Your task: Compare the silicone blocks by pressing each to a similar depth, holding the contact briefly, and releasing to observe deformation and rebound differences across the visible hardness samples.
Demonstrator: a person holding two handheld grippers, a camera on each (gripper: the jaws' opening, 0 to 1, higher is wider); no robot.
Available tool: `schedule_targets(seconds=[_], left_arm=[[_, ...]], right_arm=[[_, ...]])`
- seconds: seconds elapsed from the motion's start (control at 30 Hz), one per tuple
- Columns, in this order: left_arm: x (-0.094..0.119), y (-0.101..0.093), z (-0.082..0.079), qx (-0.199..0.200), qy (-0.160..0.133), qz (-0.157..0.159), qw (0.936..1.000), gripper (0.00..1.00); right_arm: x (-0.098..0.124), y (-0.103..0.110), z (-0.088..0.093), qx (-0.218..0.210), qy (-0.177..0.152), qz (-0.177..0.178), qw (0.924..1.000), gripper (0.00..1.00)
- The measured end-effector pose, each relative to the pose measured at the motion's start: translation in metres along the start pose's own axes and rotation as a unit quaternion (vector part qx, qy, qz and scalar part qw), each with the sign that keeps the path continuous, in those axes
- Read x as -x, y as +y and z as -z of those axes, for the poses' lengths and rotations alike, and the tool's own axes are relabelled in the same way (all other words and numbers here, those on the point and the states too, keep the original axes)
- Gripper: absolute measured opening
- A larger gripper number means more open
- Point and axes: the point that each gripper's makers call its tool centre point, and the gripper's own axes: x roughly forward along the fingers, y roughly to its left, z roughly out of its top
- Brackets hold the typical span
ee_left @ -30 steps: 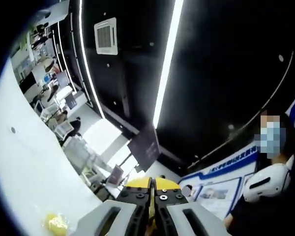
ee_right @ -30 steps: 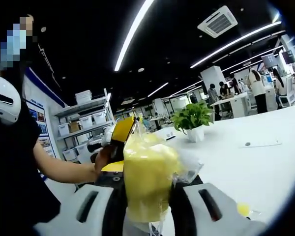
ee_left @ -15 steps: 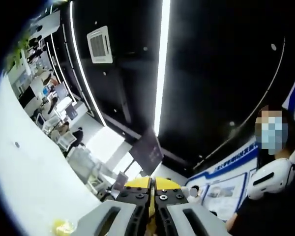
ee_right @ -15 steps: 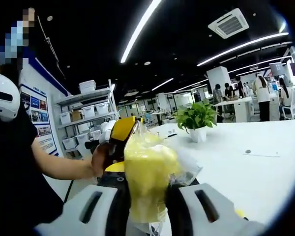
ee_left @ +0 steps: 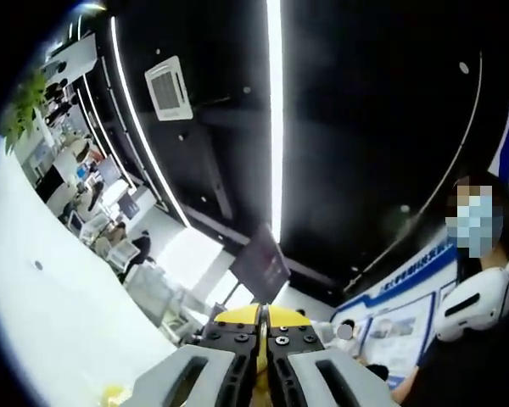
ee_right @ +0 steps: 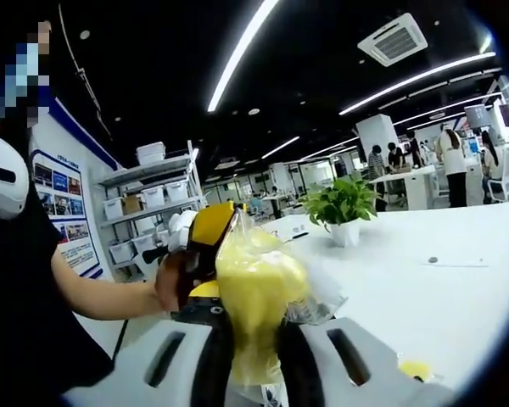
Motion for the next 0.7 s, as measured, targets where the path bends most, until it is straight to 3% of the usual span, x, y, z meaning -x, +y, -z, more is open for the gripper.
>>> schedule_targets(seconds=[0.7], left_arm=[[-0.0013,-0.0080,-0.0024,0.000,-0.002,-0.004,1.0000,0.00]], right_arm=[[0.0017,0.0067,-0.0037,-0.042,0.025,-0.010,0.9988,0.03]])
